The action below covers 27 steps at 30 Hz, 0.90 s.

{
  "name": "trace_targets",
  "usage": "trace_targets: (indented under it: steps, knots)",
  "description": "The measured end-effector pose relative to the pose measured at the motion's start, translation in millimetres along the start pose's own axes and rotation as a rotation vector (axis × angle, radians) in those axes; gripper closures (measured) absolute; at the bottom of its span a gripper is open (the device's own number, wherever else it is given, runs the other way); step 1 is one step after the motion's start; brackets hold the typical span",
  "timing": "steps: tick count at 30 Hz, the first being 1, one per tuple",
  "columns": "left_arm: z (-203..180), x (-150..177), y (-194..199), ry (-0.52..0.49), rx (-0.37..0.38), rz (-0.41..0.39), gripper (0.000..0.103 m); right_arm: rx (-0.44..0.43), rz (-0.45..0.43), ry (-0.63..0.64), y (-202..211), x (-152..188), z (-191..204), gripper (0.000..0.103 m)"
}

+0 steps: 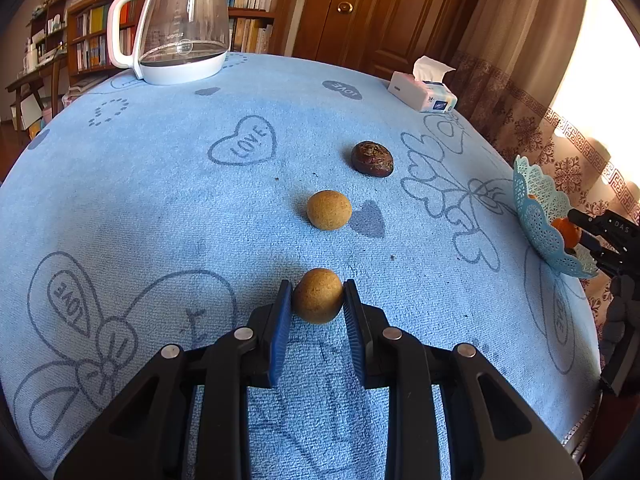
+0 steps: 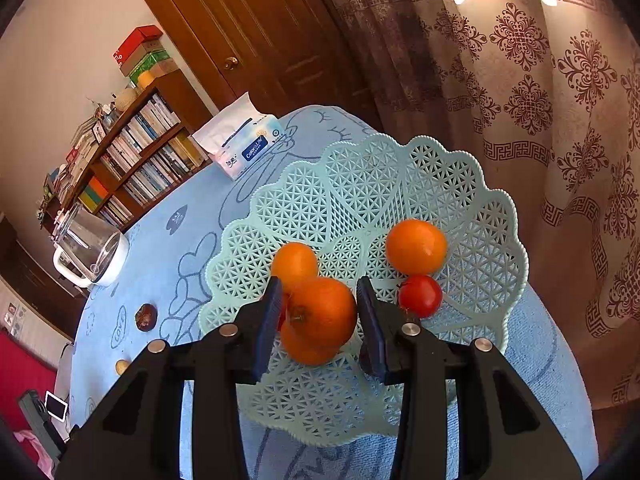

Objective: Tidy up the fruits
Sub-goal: 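Carry the orange into the green basket and open the right tool while the left holds the tan fruit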

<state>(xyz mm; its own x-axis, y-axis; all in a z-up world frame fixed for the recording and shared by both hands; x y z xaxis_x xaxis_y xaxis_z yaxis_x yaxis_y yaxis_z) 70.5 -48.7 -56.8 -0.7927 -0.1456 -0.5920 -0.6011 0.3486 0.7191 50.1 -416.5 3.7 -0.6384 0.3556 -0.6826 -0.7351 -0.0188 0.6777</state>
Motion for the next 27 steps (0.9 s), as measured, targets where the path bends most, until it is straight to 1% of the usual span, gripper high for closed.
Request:
trace_targets:
  steps: [7, 13, 17, 18, 19, 21, 24, 27]
  knots:
    - [0, 0, 0, 0.0, -0.001, -0.001, 0.077, -0.001, -0.016, -0.02, 5, -3, -4, 0.062]
    - [0, 0, -1, -0.003, -0.007, -0.004, 0.077, 0.004, -0.076, -0.033, 20, -14, -6, 0.061]
    - [-2, 0, 1, -0.023, -0.022, -0.016, 0.077, 0.003, -0.115, -0.034, 31, -21, -6, 0.061]
    - [-4, 0, 2, -0.031, -0.025, -0.02, 0.077, 0.003, -0.123, -0.033, 34, -22, -5, 0.06]
    - [-5, 0, 3, -0.039, -0.028, -0.023, 0.077, 0.003, -0.132, -0.033, 36, -24, -5, 0.054]
    - [-10, 1, 5, -0.052, -0.026, -0.025, 0.077, 0.007, -0.157, -0.033, 42, -27, -4, 0.048]
    - [-23, 5, 6, -0.066, -0.003, -0.011, 0.077, 0.016, -0.183, -0.02, 48, -31, -2, 0.047]
    - [-43, 9, 6, -0.098, 0.027, -0.004, 0.077, 0.016, -0.208, -0.026, 54, -34, -4, 0.038]
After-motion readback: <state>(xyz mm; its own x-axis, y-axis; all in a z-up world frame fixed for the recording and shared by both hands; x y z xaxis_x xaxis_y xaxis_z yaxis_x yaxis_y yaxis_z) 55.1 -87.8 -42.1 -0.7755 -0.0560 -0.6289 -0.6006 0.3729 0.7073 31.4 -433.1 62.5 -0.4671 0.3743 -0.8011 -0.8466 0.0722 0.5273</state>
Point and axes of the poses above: each gripper's, at about its wrist camera, not at the fingertips, and y roughly against the way its jaws point, z to its left, x to its underside, the point moved 10 cm from there along -y, roughly the way its jaws point, and after that the axes turned 13 degrees about y, right-handed, at the moved point
